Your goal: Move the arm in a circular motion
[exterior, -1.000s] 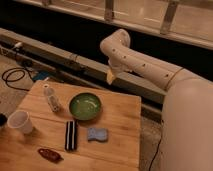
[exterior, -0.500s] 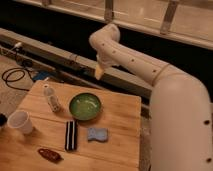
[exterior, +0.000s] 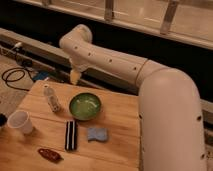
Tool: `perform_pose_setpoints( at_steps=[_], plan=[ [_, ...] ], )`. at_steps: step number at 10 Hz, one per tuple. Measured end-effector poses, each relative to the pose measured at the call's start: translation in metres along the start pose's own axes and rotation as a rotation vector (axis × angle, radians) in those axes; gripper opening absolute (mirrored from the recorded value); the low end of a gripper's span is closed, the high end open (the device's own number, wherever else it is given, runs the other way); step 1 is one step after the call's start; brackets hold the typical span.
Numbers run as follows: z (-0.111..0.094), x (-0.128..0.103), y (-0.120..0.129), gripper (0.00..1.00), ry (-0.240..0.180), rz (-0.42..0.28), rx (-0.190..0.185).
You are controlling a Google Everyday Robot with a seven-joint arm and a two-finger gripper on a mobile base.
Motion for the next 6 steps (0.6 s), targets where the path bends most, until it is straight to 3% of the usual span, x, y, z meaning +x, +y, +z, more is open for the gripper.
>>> perform_pose_setpoints(
  at_steps=[2,4,6],
  plan=[
    [-0.007,0.009,0.045,0.8,0.015,-0.019,-0.008],
    [-0.009,0.032,0.061,0.8,0.047,0.007,-0.005],
    [-0.009,0.072,0.057,0.8,0.095,0.072,0.012]
  ],
)
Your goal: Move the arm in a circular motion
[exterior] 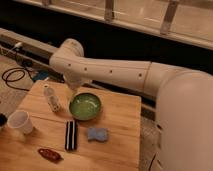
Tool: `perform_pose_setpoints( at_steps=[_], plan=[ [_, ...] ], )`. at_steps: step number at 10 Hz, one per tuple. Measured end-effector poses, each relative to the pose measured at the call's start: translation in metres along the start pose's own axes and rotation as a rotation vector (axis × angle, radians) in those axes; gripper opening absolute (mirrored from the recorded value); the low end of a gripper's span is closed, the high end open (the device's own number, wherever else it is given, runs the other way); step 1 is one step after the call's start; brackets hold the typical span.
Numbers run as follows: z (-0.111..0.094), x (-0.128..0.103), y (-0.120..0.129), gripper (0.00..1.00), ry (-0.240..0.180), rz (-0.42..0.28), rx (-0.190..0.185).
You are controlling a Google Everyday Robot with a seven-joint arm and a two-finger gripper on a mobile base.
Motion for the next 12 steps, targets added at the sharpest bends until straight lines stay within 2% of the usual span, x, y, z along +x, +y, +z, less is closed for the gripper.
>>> perform_pose_setpoints(
  at_steps=[2,4,5,6,9,11,12],
  plan=[
    [0.005,0.053,-0.027,0.8,0.053,0.102,0.027],
    [0.008,0.09,-0.057,0.8,0.087,0.191,0.044],
    [0.011,0.113,-0.086,0.8,0.11,0.258,0.057],
    [0.015,0.126,-0.114,0.8,0.131,0.301,0.068],
    [0.027,0.131,-0.19,0.8,0.168,0.374,0.101],
    [0.03,0.11,-0.234,0.8,0.174,0.365,0.127],
    [0.03,0.092,-0.248,0.8,0.167,0.345,0.136]
  ],
)
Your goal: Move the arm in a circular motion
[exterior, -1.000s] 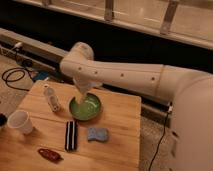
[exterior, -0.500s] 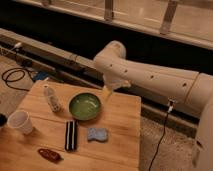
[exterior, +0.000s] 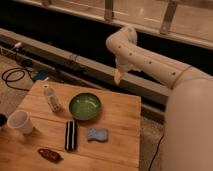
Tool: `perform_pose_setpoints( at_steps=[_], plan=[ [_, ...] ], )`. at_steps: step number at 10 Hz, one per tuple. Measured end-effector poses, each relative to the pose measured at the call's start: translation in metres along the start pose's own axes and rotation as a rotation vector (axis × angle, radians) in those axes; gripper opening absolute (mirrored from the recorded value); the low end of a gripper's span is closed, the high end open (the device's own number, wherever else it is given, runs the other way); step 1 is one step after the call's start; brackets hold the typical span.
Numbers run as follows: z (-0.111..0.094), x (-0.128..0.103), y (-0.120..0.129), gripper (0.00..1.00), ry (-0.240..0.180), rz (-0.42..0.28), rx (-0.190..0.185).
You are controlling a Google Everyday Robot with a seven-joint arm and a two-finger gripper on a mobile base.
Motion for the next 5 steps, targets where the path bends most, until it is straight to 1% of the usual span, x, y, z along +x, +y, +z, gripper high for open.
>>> perform_pose_setpoints(
  at_steps=[1,2,4,5],
  plan=[
    [-0.003,-0.02,0.0,0.8,-0.011,-0.025,0.006],
    [-0.008,-0.042,0.008,0.8,-0.029,-0.058,0.008],
    [-0.021,-0.08,0.04,0.8,-0.063,-0.124,0.0],
    [-0.025,-0.087,0.051,0.8,-0.07,-0.14,-0.002]
  ],
)
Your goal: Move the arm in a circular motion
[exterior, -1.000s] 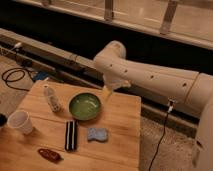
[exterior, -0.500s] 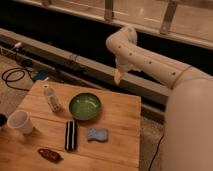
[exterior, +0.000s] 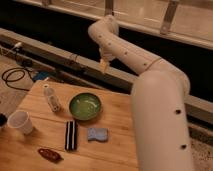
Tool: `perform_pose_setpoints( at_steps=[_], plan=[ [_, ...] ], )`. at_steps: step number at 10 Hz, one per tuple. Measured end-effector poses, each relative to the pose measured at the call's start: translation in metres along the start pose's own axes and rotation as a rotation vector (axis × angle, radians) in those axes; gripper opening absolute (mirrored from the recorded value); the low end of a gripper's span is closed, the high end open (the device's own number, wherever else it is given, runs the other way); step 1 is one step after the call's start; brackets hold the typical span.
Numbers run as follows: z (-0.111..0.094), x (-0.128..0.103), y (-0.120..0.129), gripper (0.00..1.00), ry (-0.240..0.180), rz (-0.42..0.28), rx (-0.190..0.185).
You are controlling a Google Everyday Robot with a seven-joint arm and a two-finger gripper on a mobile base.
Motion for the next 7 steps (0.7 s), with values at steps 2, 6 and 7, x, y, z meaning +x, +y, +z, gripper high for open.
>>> perform_pose_setpoints(
  at_steps=[2,6,7],
  plan=[
    [-0.009,-0.011,0.027,0.8,-0.019,-0.037,-0.003],
    [-0.024,0.008,0.086,0.8,-0.051,-0.129,-0.011],
    [-0.028,0.026,0.112,0.8,-0.048,-0.146,-0.018]
  ],
)
